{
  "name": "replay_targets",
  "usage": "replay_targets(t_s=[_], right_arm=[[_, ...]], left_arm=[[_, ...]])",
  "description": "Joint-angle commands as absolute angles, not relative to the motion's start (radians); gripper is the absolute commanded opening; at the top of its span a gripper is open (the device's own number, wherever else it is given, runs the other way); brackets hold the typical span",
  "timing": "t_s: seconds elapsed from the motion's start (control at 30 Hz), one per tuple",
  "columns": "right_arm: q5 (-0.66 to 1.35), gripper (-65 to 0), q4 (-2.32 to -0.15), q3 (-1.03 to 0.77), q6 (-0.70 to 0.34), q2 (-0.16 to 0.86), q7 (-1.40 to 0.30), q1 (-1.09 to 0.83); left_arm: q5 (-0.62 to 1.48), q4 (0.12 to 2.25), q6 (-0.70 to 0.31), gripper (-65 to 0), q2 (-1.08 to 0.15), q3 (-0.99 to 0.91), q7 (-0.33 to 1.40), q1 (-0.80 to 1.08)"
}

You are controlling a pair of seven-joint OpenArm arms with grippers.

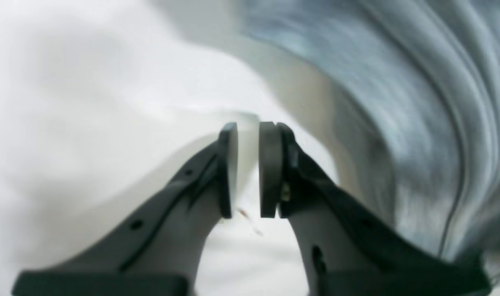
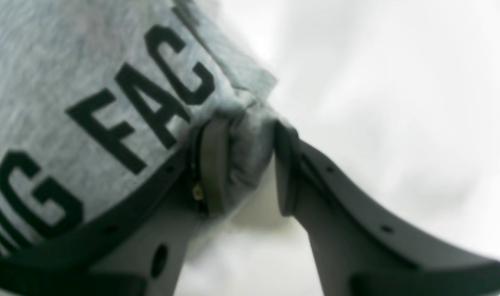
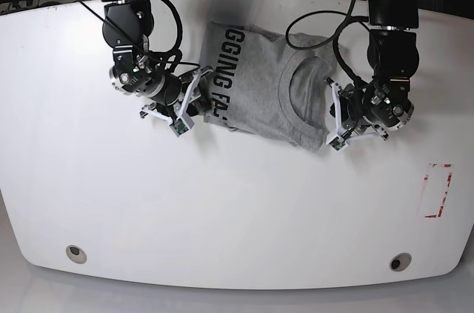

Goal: Fold the T-shirt properly
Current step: 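Grasp the folded shirt's edges with both grippers, then fold the shirt over toward the left gripper with both grippers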

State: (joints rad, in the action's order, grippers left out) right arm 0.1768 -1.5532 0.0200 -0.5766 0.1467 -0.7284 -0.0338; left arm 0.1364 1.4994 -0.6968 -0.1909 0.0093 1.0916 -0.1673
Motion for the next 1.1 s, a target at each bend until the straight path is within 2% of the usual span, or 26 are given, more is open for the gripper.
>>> replay_targets(t_s=[0.0, 0.17, 0.33, 0.6, 0.83, 1.07], right_arm=[[0.176, -47.6, -1.635, 0.016, -0.578, 0.151, -0.725, -0.047], [0.177, -47.6, -1.707, 0.016, -0.578, 0.150, -0.728, -0.056], [0.179, -47.4, -1.767, 0.019, -0.578, 0.148, -0.743, -0.051], [0.179, -47.2, -1.799, 0.022, -0.585, 0.113, -0.814, -0.030], [0.170, -47.6, -1.681, 0.024, -0.585, 0.107, -0.811, 0.001], [0.168, -47.6, -1.596, 0.021, -0.585, 0.142, -0.742, 0.008]], left_arm=[[0.157, 1.577, -0.698, -57.4, -0.213, 0.001, 1.106, -0.199], [0.157, 1.793, -0.698, -57.4, -0.226, 0.002, 1.187, -0.188], [0.157, 1.949, -0.698, -57.4, -0.191, 0.004, 1.218, -0.073], [0.157, 1.952, -0.698, -57.4, -0.148, 0.005, 1.213, 0.108], [0.150, 1.939, -0.698, -57.4, -0.117, 0.004, 1.155, 0.191], [0.150, 1.710, -0.698, -57.4, -0.122, 0.005, 1.093, 0.111]])
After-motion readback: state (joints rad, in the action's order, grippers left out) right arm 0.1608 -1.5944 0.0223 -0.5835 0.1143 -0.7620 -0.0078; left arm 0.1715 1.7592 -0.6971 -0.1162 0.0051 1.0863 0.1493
